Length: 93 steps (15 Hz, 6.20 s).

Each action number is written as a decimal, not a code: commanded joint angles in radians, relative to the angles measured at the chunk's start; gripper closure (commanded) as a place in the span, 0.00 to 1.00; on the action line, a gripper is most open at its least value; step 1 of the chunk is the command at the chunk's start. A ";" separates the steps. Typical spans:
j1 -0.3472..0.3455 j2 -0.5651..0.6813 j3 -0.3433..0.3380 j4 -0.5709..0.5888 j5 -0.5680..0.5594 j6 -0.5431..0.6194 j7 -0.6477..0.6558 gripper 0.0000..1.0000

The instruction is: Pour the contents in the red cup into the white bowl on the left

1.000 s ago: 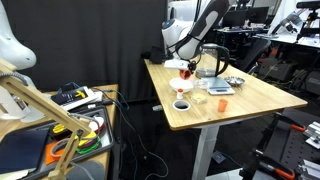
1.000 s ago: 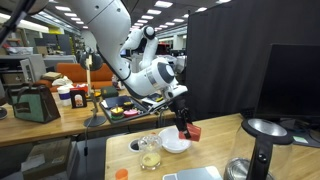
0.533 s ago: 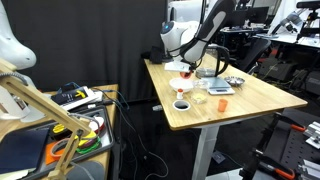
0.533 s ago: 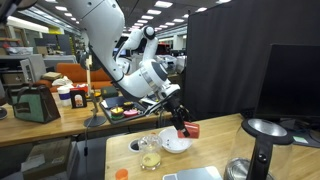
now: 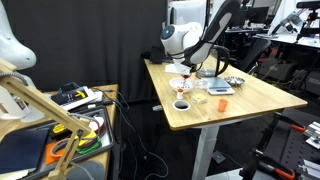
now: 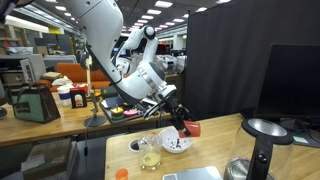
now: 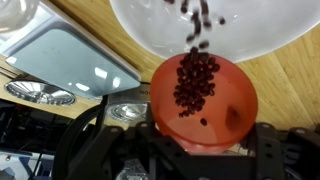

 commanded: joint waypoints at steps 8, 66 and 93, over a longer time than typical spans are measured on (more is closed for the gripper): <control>-0.215 -0.033 0.184 -0.033 0.143 0.044 -0.154 0.53; -0.655 -0.220 -0.029 -0.464 1.888 -0.452 -1.418 0.53; -0.647 -0.172 -0.004 -0.424 1.937 -0.552 -1.505 0.00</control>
